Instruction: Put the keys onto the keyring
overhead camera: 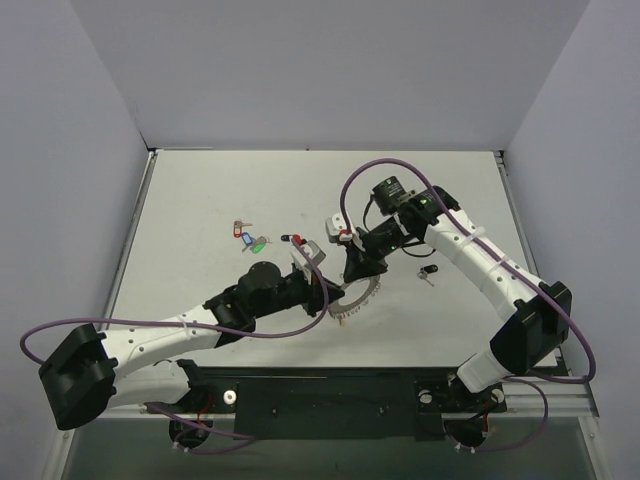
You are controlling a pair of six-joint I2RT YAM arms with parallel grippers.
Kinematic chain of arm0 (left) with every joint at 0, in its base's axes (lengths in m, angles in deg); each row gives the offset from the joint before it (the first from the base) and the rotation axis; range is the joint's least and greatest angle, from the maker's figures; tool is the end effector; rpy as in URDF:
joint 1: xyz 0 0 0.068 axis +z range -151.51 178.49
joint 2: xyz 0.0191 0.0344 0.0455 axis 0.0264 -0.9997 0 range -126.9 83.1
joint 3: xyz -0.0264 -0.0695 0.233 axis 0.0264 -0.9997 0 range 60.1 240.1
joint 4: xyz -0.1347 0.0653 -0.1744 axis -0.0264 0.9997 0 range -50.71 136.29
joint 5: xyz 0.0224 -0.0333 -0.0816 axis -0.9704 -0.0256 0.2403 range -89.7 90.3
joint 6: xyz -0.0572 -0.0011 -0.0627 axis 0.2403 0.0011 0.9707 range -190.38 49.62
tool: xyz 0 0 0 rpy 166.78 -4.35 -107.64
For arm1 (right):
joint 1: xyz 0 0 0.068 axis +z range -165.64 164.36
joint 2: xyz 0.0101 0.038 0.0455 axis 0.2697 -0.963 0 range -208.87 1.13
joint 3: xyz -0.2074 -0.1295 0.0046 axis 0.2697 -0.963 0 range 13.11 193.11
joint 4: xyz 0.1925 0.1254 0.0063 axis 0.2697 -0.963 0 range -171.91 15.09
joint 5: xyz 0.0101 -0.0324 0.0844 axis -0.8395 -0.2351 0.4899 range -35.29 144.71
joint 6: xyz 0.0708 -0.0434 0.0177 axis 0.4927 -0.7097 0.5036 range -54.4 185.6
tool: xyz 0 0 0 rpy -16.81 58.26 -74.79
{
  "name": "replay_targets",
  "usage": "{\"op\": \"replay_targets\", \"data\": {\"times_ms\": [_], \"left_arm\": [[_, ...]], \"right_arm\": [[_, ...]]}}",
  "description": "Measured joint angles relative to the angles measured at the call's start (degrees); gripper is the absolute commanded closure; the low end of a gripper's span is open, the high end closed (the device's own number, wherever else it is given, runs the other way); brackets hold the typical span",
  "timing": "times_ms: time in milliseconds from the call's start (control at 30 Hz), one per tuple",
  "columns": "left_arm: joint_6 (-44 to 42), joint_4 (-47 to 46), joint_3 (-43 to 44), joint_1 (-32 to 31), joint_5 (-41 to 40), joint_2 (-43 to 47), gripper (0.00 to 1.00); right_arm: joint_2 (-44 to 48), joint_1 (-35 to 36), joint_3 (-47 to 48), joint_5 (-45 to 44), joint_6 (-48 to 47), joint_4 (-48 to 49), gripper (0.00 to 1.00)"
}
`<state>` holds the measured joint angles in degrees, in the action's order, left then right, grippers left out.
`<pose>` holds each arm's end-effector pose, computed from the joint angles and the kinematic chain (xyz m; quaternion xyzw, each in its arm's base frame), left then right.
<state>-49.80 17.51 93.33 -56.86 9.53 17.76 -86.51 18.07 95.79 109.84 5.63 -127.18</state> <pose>0.1482 -0.2354 0.2391 0.2778 0.7150 -0.4415 0.4655 0.2061 0.2112 0.2914 -0.7097 0.4866 0.3756 0.3443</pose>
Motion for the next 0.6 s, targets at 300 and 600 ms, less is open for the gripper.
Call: {"op": "replay_targets", "data": {"times_ms": [300, 600], "left_arm": [[2.62, -2.47, -1.18, 0.74, -0.96, 3.78, 0.45], [1.49, -5.86, -4.87, 3.04, -0.24, 11.26, 0.45]], "right_arm": [[-0.02, -1.90, -3.52, 3.45, 1.60, 0.39, 1.00], [-0.02, -3.67, -4.48, 6.64, 1.18, 0.39, 1.00]]}}
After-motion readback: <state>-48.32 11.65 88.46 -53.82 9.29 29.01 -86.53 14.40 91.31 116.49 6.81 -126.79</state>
